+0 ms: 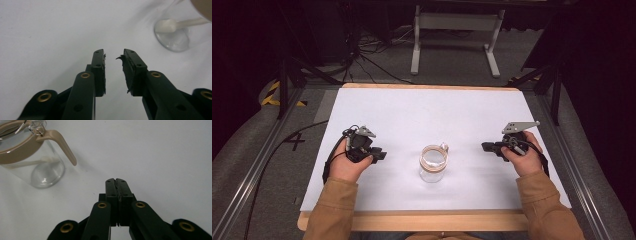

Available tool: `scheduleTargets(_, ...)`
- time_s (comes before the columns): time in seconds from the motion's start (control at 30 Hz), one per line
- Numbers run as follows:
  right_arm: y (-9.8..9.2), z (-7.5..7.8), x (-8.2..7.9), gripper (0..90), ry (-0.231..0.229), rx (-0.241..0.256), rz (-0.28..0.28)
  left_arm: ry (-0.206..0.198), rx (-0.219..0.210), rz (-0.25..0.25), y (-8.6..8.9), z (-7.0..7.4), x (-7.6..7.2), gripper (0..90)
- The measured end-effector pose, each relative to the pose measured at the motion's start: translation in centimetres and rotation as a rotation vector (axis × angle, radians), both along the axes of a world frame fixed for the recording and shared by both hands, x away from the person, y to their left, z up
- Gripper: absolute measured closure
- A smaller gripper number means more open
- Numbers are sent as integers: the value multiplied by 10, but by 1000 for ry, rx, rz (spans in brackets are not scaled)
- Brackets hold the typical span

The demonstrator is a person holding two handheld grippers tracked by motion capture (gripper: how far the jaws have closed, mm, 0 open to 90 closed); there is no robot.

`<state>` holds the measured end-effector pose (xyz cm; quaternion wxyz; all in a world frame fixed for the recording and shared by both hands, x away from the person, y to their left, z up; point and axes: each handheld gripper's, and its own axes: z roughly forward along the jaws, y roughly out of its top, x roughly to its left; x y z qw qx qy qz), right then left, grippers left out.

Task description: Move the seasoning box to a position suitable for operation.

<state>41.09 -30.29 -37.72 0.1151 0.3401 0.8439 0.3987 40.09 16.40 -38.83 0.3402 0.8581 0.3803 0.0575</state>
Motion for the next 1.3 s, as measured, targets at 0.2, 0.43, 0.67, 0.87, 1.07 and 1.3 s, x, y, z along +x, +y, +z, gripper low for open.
scheduleTargets(0.2, -2, 1, -1, 900, -12, 7, 1, 10, -14, -42, -6, 5, -3, 822)
scheduleTargets(0.43, -5, 1, -3, 900, -14, 16, -6, -9, -73, -89, -20, 6, -7, 892)
scheduleTargets(0.67, -8, 1, -6, 900, -24, 27, -10, -19, -97, -135, -48, -3, -6, 899)
scheduleTargets(0.87, -10, 1, -9, 899, -25, 30, -12, -17, -90, -181, -68, -8, -5, 898)
scheduleTargets(1.07, -12, 0, -12, 897, -24, 31, -18, -8, -75, -187, -77, -14, -5, 867)
scheduleTargets(1.3, -14, -2, -13, 893, -22, 29, -19, 4, -78, -188, -85, -19, -2, 896)
